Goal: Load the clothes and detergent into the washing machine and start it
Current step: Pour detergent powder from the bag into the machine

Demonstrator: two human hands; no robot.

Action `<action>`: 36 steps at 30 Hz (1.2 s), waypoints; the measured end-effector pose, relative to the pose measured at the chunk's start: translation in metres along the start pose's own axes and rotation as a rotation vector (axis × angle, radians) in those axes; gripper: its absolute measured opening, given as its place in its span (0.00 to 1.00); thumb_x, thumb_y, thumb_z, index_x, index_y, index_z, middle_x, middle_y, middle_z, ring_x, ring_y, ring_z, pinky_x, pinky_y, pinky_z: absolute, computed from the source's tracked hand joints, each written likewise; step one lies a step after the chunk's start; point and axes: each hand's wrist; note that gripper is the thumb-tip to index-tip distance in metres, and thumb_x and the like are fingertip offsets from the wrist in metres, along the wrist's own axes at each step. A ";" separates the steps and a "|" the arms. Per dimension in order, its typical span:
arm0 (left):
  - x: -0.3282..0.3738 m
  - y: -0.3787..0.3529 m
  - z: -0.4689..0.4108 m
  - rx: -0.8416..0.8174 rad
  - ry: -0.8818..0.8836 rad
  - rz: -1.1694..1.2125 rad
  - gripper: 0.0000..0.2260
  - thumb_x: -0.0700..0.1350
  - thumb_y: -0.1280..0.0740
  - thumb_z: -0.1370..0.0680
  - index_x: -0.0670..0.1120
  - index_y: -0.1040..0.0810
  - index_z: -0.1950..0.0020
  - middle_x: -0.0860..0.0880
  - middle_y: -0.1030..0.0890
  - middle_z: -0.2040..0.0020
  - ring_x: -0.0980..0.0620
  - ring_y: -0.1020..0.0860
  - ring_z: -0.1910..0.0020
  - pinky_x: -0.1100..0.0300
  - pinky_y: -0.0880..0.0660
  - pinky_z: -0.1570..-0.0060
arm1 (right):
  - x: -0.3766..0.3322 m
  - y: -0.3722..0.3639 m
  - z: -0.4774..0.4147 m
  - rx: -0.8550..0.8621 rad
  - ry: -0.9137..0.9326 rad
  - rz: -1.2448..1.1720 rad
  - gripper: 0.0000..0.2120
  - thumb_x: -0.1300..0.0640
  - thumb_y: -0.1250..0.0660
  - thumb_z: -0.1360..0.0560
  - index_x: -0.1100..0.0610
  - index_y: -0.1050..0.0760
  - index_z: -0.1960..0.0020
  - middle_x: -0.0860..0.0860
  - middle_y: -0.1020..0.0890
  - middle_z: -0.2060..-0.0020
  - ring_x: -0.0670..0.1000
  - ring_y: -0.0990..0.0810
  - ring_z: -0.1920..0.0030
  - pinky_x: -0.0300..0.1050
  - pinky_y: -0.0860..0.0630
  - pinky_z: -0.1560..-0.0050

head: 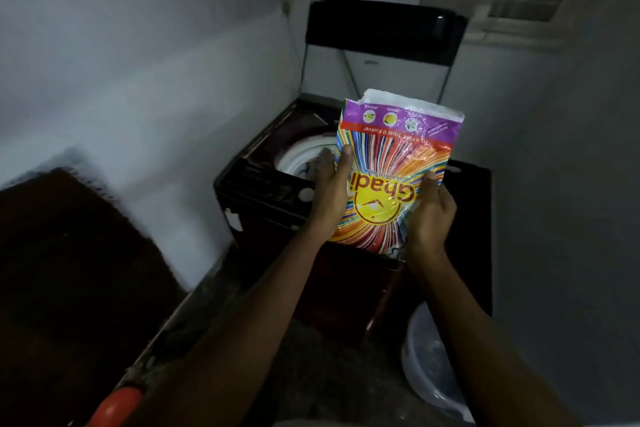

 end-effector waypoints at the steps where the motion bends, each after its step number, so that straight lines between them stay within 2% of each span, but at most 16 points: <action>1: -0.003 -0.018 0.001 -0.016 0.006 0.011 0.25 0.68 0.40 0.23 0.54 0.24 0.33 0.48 0.21 0.35 0.50 0.22 0.37 0.45 0.24 0.37 | -0.005 0.013 -0.007 0.016 0.014 0.023 0.11 0.58 0.44 0.17 0.63 0.25 0.49 0.48 0.20 0.63 0.36 0.22 0.70 0.29 0.28 0.69; 3: -0.003 -0.050 0.008 -0.066 -0.010 0.067 0.17 0.62 0.42 0.19 0.55 0.20 0.41 0.49 0.16 0.42 0.50 0.18 0.44 0.45 0.22 0.40 | -0.014 0.034 -0.020 0.047 0.045 0.080 0.12 0.59 0.44 0.17 0.62 0.26 0.54 0.44 0.22 0.69 0.36 0.24 0.73 0.29 0.30 0.71; 4: -0.008 -0.063 0.008 -0.071 0.003 0.104 0.19 0.62 0.43 0.19 0.53 0.19 0.41 0.48 0.15 0.45 0.48 0.17 0.46 0.43 0.22 0.41 | -0.016 0.043 -0.026 0.054 0.058 0.123 0.12 0.58 0.44 0.17 0.61 0.27 0.56 0.43 0.23 0.71 0.36 0.25 0.74 0.29 0.30 0.71; 6: -0.019 -0.087 0.010 -0.064 0.075 0.193 0.25 0.65 0.42 0.21 0.49 0.20 0.37 0.45 0.16 0.44 0.45 0.17 0.45 0.40 0.23 0.41 | -0.015 0.059 -0.039 0.057 0.089 0.215 0.14 0.54 0.43 0.17 0.59 0.26 0.58 0.45 0.21 0.68 0.38 0.23 0.70 0.35 0.27 0.67; 8: -0.036 -0.110 0.007 -0.107 0.185 0.287 0.36 0.74 0.41 0.28 0.48 0.22 0.34 0.43 0.17 0.41 0.43 0.19 0.42 0.39 0.25 0.38 | -0.008 0.072 -0.053 0.065 0.116 0.351 0.16 0.49 0.42 0.18 0.55 0.24 0.59 0.48 0.19 0.64 0.44 0.21 0.65 0.44 0.25 0.61; 10: -0.059 -0.130 -0.001 -0.132 0.307 0.353 0.42 0.79 0.42 0.33 0.48 0.22 0.33 0.41 0.18 0.40 0.40 0.19 0.41 0.37 0.27 0.37 | -0.002 0.082 -0.065 0.074 0.131 0.482 0.18 0.46 0.43 0.19 0.54 0.25 0.61 0.47 0.19 0.65 0.46 0.21 0.63 0.46 0.27 0.58; 14: -0.086 -0.156 -0.007 -0.126 0.436 0.424 0.39 0.75 0.49 0.27 0.47 0.23 0.32 0.40 0.19 0.39 0.40 0.20 0.40 0.39 0.27 0.36 | 0.005 0.093 -0.083 0.055 0.111 0.681 0.19 0.44 0.45 0.19 0.54 0.24 0.59 0.47 0.19 0.63 0.47 0.21 0.61 0.45 0.29 0.60; 17: -0.110 -0.170 -0.016 -0.111 0.526 0.515 0.39 0.73 0.51 0.24 0.45 0.23 0.32 0.39 0.19 0.39 0.40 0.20 0.40 0.43 0.25 0.37 | 0.015 0.093 -0.097 0.053 0.094 0.833 0.20 0.46 0.45 0.18 0.54 0.31 0.65 0.47 0.24 0.68 0.48 0.26 0.66 0.43 0.36 0.67; 19: -0.118 -0.174 -0.019 -0.108 0.581 0.569 0.37 0.70 0.51 0.22 0.42 0.23 0.33 0.38 0.18 0.41 0.39 0.19 0.43 0.46 0.22 0.42 | 0.023 0.092 -0.104 0.022 0.090 0.925 0.21 0.46 0.46 0.18 0.53 0.34 0.67 0.46 0.26 0.70 0.45 0.28 0.68 0.41 0.39 0.69; 21: -0.127 -0.176 -0.023 -0.095 0.620 0.646 0.32 0.65 0.51 0.19 0.40 0.22 0.37 0.39 0.16 0.47 0.41 0.17 0.49 0.51 0.19 0.51 | 0.030 0.090 -0.109 -0.020 0.089 0.976 0.20 0.46 0.46 0.18 0.53 0.33 0.66 0.45 0.25 0.70 0.42 0.28 0.68 0.40 0.39 0.70; 26: -0.126 -0.180 -0.024 -0.165 0.666 0.815 0.31 0.63 0.52 0.19 0.40 0.22 0.39 0.40 0.15 0.50 0.44 0.16 0.54 0.55 0.18 0.58 | 0.040 0.091 -0.121 -0.040 0.089 1.024 0.20 0.45 0.47 0.18 0.51 0.32 0.66 0.46 0.23 0.69 0.44 0.25 0.68 0.40 0.39 0.69; 29: -0.129 -0.189 -0.023 -0.196 0.686 0.889 0.31 0.63 0.54 0.18 0.40 0.24 0.38 0.39 0.16 0.48 0.44 0.16 0.52 0.53 0.18 0.54 | 0.040 0.096 -0.127 -0.071 0.110 1.100 0.19 0.44 0.47 0.18 0.53 0.30 0.61 0.50 0.22 0.66 0.51 0.24 0.65 0.43 0.37 0.67; 32: -0.132 -0.190 -0.019 -0.194 0.712 0.901 0.33 0.65 0.55 0.19 0.42 0.23 0.38 0.40 0.15 0.48 0.44 0.16 0.51 0.53 0.19 0.55 | 0.039 0.094 -0.130 -0.147 0.134 1.178 0.20 0.43 0.48 0.18 0.55 0.28 0.58 0.52 0.21 0.63 0.54 0.23 0.63 0.45 0.32 0.63; 34: -0.132 -0.188 -0.018 -0.173 0.746 0.910 0.34 0.66 0.54 0.20 0.42 0.24 0.33 0.40 0.18 0.41 0.42 0.18 0.45 0.50 0.22 0.46 | 0.038 0.092 -0.131 -0.184 0.158 1.214 0.19 0.44 0.48 0.18 0.55 0.29 0.58 0.53 0.21 0.63 0.55 0.22 0.62 0.46 0.31 0.63; 36: -0.129 -0.189 -0.015 -0.138 0.770 0.918 0.34 0.66 0.52 0.19 0.42 0.29 0.27 0.38 0.25 0.33 0.39 0.26 0.34 0.46 0.31 0.32 | 0.036 0.090 -0.132 -0.209 0.174 1.242 0.19 0.44 0.48 0.18 0.55 0.28 0.58 0.53 0.21 0.63 0.55 0.22 0.62 0.46 0.31 0.63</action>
Point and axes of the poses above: each hand's wrist, its own z-axis away from the middle knuckle, its own y-axis out of the back of the hand, x = y × z
